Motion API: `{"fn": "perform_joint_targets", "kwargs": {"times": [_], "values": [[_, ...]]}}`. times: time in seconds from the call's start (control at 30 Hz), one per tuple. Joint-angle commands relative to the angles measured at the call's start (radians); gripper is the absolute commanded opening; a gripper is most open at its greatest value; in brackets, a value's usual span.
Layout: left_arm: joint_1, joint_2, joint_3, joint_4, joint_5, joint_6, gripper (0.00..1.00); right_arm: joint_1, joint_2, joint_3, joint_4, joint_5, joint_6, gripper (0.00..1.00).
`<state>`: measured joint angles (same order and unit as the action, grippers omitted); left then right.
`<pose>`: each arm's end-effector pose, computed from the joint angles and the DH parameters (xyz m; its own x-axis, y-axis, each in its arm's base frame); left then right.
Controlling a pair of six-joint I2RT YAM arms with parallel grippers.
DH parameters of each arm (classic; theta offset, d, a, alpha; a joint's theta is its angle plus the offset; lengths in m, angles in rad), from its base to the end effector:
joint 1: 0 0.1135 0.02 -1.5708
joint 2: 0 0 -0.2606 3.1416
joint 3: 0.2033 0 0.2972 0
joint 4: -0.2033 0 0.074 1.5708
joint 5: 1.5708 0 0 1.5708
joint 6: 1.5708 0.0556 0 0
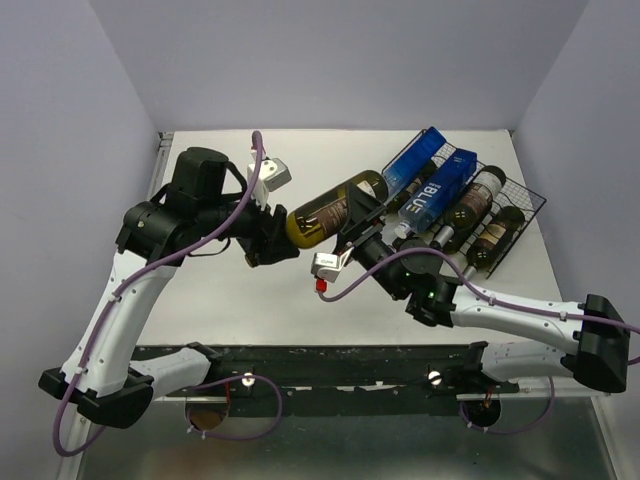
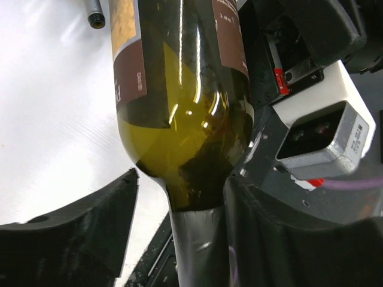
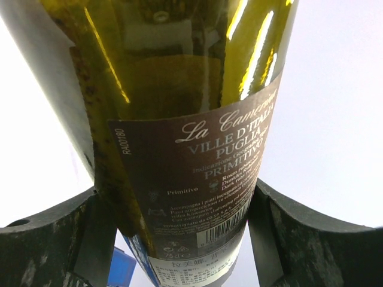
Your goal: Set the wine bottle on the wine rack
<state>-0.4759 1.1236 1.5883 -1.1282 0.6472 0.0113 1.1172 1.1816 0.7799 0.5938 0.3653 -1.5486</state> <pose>0.1925 -0.1369 0.4597 -0.5385 0.2877 -0.7920 0.7939 0.4883 -0.3624 0.1651 0.2934 0.3201 0.6876 -0.7205 -0.0900 0.0684 0.1877 -0.9798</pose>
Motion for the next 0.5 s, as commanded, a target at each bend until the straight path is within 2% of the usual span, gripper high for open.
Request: {"fn": "perform_joint_targets", "kwargs": {"times": [0.0, 0.13, 0.2, 0.27, 0.3, 0.4, 0.43, 0.47], "values": [[-0.015, 0.045, 0.002, -0.027, -0.057, -0.007, 0.6, -0.002, 0.012, 0.067, 0.119, 0.029, -0.028, 0.01], [-0.023, 0.054, -0.002, -0.018, -0.069, -0.007, 0.43, 0.0, 0.023, 0.068, 0.146, 0.04, -0.024, 0.01], [-0.024, 0.059, 0.001, -0.019, -0.069, -0.005, 0.3, 0.0, 0.023, 0.068, 0.144, 0.041, -0.013, 0.01], [-0.024, 0.064, 0.01, -0.022, -0.069, -0.005, 0.04, 0.0, 0.023, 0.065, 0.144, 0.046, -0.008, 0.01], [-0.023, 0.067, 0.013, -0.021, -0.073, -0.005, 0.0, 0.0, 0.023, 0.064, 0.144, 0.047, -0.005, 0.01], [-0.024, 0.073, 0.016, -0.01, -0.078, -0.005, 0.0, -0.002, 0.024, 0.053, 0.155, 0.046, -0.002, 0.01], [-0.026, 0.076, 0.019, -0.002, -0.089, -0.032, 0.0, 0.0, 0.026, 0.045, 0.168, 0.046, -0.002, 0.04], [-0.026, 0.077, 0.024, 0.007, -0.098, -0.034, 0.0, 0.0, 0.029, 0.039, 0.181, 0.046, -0.004, 0.16]]}}
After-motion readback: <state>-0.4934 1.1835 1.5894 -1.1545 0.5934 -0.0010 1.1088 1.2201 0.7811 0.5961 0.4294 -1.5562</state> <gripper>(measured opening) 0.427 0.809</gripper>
